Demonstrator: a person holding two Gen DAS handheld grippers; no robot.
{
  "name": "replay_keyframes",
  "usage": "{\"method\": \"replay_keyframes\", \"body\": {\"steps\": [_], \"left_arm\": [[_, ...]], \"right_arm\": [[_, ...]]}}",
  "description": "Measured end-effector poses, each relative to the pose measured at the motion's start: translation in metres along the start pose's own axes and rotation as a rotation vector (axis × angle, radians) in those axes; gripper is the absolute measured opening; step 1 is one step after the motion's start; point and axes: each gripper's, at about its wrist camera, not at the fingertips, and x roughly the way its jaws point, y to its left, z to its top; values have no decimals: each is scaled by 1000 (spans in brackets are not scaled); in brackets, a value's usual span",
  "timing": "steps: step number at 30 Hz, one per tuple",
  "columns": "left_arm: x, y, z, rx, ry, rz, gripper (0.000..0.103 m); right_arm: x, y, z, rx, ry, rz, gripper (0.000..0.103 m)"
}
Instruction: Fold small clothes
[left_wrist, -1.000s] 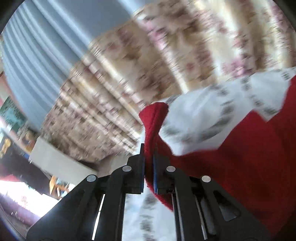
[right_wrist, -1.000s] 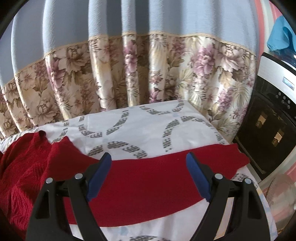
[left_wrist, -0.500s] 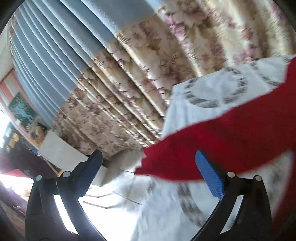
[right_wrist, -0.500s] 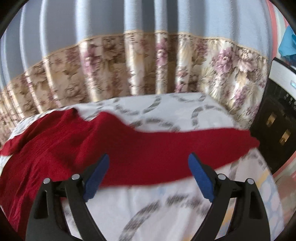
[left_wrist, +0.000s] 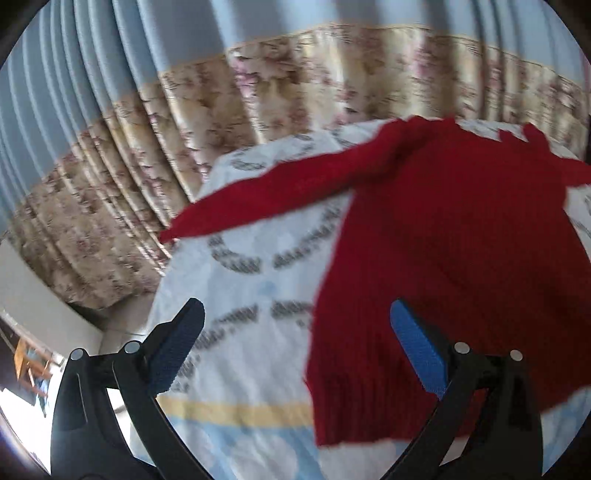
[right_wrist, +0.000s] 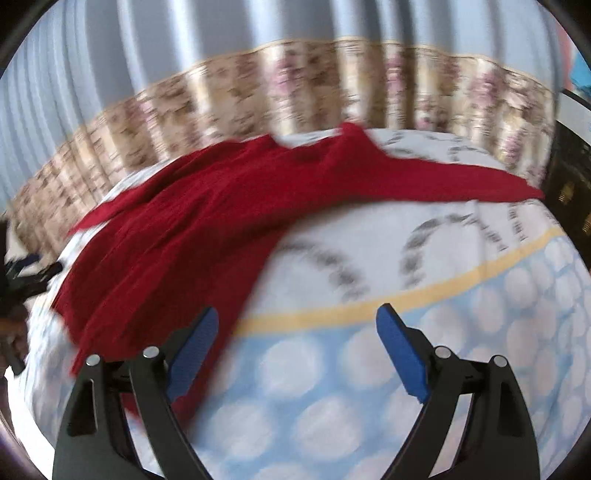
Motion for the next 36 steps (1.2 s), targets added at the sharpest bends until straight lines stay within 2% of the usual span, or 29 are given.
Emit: {"method": "replay_keyframes", "body": {"steps": [2,3,5,7,13,16,17,20,24,26,29,32,36], "left_arm": [[-6,0,-10,-10,13,-3,100],[-9,3,-15,-39,34,20,100],[-14,11,-27,-128,86,61,100],[-20,17,-43,-204,103,54,100],[-30,18,-58,-227,93,17,100],[-30,19,-58,-243,93,1,100],[-31,18,-57,-239,90,3,100],[-31,17,-53,-234,87,1,100],[-29,8,-44,-194,91,8,100],[-31,2,-38,-176,92,4,100],[-36,-9,-31,-150,88,-6,100],[-35,-26,-27,-131,105,-29,100],[-32,-65,-26,-109,142,-157,100]], "right_arm": [[-4,27,-17,-62,16,24,88],[-4,39,-22,-92,28,28,88],[-3,54,-30,-124,47,36,88],[0,64,-36,-141,64,26,88],[16,80,-40,-172,125,16,86],[22,86,-41,-190,144,79,42],[19,91,-41,-218,130,72,23],[14,93,-37,-256,121,97,17],[-8,71,-21,-250,44,81,16],[-33,41,-2,-216,-40,24,16],[-52,-16,23,-133,-89,-71,16],[-45,-71,35,-57,-74,-173,16],[-26,-104,33,-6,-26,-161,16]]}}
